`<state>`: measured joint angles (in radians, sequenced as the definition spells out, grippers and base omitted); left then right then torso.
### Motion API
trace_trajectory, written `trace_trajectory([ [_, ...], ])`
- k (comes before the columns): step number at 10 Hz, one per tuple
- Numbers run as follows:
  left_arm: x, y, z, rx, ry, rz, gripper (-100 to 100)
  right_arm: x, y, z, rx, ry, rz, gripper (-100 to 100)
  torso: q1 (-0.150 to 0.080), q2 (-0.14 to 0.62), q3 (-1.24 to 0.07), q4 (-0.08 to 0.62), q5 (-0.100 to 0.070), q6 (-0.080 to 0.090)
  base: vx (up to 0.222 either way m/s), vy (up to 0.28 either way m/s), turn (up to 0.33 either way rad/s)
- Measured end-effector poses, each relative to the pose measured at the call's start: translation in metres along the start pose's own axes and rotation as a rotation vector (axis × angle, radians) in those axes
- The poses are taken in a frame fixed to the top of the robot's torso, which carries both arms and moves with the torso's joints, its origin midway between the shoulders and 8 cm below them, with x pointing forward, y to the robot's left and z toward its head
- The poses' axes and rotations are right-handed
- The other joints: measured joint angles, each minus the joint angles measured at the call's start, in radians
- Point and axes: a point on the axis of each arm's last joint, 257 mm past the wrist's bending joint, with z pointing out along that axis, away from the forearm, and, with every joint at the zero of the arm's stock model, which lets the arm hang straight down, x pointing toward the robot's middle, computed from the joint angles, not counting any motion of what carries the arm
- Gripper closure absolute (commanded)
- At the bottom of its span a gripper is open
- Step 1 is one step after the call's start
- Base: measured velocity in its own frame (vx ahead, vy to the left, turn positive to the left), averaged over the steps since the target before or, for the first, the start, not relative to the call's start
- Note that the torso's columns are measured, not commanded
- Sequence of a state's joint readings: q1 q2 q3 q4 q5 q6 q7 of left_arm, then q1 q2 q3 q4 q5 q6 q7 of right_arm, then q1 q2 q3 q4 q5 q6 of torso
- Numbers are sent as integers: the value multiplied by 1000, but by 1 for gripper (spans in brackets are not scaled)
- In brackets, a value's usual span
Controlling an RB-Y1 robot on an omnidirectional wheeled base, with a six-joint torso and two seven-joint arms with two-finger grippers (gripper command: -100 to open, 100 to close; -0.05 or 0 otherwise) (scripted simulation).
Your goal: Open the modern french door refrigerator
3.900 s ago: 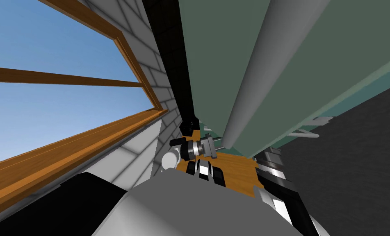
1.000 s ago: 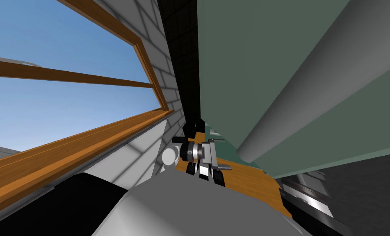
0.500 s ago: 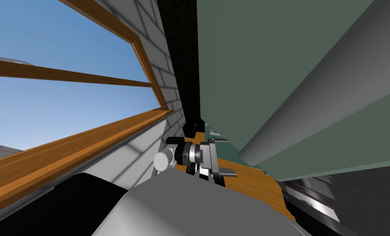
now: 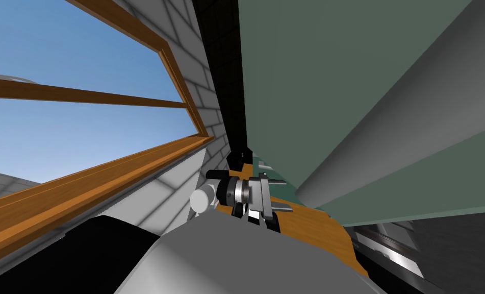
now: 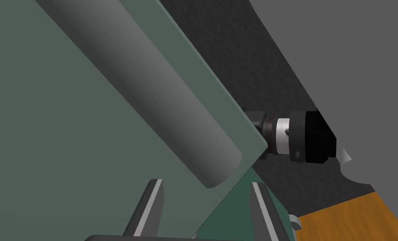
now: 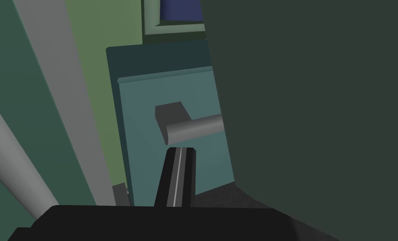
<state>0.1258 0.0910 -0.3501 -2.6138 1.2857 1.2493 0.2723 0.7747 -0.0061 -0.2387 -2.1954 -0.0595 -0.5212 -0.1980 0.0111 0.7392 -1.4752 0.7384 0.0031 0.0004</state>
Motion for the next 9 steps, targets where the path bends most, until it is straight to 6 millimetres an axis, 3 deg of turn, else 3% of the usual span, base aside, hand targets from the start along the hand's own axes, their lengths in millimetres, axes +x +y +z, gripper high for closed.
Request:
trace_trajectory([
  [1,-3,-1,0,9,-4,2,100,0,0,0,0,0,0,0,1,1,1,0,1,-1,-10,68,-50],
  [2,-3,-1,0,12,-4,3,-100,-2,-2,-1,6,-4,-3,0,-5,0,-1,1,0,-4,-8,3,-8],
  [9,-67,0,3,8,-108,-97,-100,-3,-4,-2,13,-6,-4,0,-12,0,0,0,-3,0,-9,-32,27],
])
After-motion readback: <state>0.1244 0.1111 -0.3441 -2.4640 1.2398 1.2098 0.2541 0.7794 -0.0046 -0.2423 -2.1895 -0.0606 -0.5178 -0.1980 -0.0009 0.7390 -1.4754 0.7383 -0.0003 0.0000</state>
